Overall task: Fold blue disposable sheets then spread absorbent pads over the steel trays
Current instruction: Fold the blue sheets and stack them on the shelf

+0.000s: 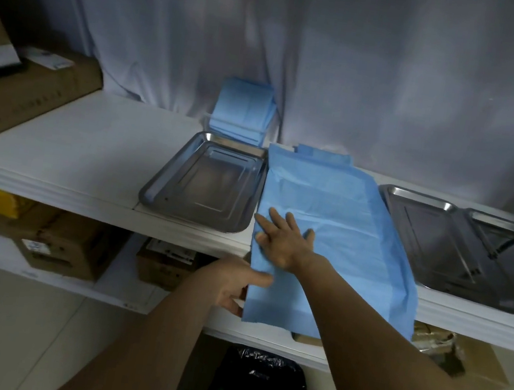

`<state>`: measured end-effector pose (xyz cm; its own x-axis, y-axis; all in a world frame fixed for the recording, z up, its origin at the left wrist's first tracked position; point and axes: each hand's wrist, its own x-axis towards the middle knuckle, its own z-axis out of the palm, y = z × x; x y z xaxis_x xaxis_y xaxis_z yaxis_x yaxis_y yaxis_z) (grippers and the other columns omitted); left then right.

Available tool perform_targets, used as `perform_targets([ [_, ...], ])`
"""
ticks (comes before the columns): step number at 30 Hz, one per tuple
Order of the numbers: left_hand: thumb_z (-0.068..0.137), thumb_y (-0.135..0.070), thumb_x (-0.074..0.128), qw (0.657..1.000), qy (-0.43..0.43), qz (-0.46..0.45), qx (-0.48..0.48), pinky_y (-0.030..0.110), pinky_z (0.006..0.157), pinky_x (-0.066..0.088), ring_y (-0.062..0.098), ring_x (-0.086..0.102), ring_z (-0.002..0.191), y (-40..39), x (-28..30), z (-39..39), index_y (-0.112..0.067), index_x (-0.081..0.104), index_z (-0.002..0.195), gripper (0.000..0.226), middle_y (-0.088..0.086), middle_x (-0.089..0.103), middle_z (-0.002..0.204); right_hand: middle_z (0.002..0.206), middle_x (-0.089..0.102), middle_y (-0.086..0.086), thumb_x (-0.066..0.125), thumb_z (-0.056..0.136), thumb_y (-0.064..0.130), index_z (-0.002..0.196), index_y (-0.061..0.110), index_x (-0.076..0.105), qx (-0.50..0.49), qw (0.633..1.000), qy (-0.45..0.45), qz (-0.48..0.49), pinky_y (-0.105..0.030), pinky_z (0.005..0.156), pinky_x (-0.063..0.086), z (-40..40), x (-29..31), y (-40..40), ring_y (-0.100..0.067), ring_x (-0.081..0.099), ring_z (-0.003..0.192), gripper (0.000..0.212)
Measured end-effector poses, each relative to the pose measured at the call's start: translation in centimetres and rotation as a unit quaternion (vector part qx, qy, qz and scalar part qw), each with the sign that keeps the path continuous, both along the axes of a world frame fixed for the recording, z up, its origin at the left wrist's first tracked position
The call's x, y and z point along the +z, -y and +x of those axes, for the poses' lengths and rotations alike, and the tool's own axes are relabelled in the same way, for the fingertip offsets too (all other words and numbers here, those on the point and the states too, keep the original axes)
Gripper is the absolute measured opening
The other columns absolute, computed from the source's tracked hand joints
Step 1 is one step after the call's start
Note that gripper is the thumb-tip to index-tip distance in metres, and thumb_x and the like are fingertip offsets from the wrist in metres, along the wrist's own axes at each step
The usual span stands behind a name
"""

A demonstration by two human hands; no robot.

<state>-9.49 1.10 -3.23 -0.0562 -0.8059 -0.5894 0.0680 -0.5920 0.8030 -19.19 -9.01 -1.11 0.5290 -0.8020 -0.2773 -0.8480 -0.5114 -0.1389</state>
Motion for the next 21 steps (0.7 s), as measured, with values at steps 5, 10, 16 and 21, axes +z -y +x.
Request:
perform_targets([
  [5,0.091,-0.019,0.059,0.999,-0.038,0.011,0.035,0.039,0.072,0.054,0.024,0.065,0.087,-0.3,-0.2,-0.3,-0.014,0.057,0.115,0.025,0.008,0.069,0.099,0.161,-0.002,0.002,0.024,0.099,0.047,0.151,0.031,0.011,-0.075,0.996,0.033,-0.024,-0.050,0.117,0.005,-3.1,-0.1,0.3,-0.022,-0.004,0.148,0.056],
  [10,0.092,-0.013,0.057,0.997,-0.057,-0.017,0.053,0.037,0.080,0.053,0.020,0.066,0.082,-0.7,0.0,-1.3,-0.017,0.060,0.103,0.012,0.003,0.071,0.087,0.158,0.014,0.002,0.031,0.099,0.044,0.147,0.027,0.026,-0.097,0.993,0.052,-0.048,-0.043,0.115,0.015,-8.4,0.2,-1.0,-0.021,0.010,0.146,0.052],
  [16,0.094,-0.021,0.055,0.991,-0.061,-0.010,0.122,0.033,0.052,0.057,0.022,0.062,0.078,-1.5,0.0,-2.0,-0.012,0.057,0.107,0.015,0.006,0.065,0.090,0.127,0.048,-0.014,0.048,0.091,0.022,0.120,0.010,0.059,-0.431,0.862,0.218,-0.155,-0.042,0.094,0.044,-16.8,-0.5,-3.7,-0.034,0.048,0.118,0.033],
  [21,0.090,-0.021,0.061,0.987,-0.077,-0.039,0.135,0.046,0.079,0.053,0.028,0.063,0.095,-1.9,0.3,-2.3,-0.013,0.057,0.111,0.022,0.010,0.066,0.107,0.120,0.061,-0.021,0.060,0.090,0.030,0.119,-0.003,0.056,-0.563,0.668,0.474,0.108,-0.040,0.090,0.050,-19.5,-1.4,-4.2,-0.038,0.059,0.111,0.044],
])
